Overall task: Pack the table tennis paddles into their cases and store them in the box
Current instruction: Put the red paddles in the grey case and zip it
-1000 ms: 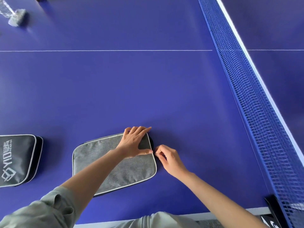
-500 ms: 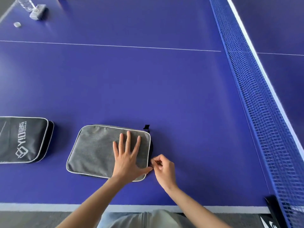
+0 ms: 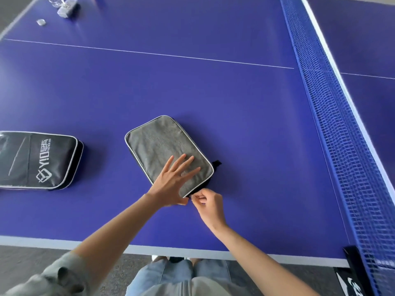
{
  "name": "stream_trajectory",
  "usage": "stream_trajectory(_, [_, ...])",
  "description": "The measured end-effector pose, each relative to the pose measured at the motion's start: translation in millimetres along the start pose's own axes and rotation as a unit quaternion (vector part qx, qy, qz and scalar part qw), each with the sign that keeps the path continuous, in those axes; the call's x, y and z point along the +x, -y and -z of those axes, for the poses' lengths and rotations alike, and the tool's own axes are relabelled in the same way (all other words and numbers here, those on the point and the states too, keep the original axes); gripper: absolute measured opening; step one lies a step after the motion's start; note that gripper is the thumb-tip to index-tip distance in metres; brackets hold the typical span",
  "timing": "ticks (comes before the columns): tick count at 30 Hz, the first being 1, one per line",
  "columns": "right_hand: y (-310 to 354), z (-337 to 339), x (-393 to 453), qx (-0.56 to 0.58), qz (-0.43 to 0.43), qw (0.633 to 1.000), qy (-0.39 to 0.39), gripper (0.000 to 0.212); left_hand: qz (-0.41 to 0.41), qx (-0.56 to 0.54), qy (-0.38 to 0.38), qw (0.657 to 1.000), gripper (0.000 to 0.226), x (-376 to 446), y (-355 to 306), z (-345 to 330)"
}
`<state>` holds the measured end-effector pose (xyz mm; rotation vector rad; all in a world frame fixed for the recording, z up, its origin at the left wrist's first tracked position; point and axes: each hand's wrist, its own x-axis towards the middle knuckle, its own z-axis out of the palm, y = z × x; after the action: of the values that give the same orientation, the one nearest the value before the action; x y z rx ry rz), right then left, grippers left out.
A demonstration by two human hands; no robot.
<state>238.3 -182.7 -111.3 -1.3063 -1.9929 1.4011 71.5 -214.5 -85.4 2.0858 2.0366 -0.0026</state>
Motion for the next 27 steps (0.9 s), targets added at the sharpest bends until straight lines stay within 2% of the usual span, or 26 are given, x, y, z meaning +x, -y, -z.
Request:
stream_trajectory(4, [1.3,-12.0,-0.2,0.007,0.000,1.000,-0.012,0.005,0.060,-0.081,-0.164,0.981,0.062,-33.2,-9.7,-16.0])
stream_trajectory(7, [1.7,-21.7,-2.2,-0.004,0.009,1.000,-0.018,0.006,0.080,-0.101,-0.196,0.972,0.035,-41.2,-11.0,-23.8])
stream_trajectory(16, [-2.5,-12.4,5.8,-0.135,0.129,0.982,-0.017,0.021,0.013,-0.107,-0.250,0.962,0.020,-44.1,-5.6,-30.0])
stream_trajectory(27, [-7.6,-10.1,8.6,-0.130,0.162,0.978,-0.014,0.019,0.015,-0.120,-0.265,0.957,0.018,-45.0,-4.2,-36.2])
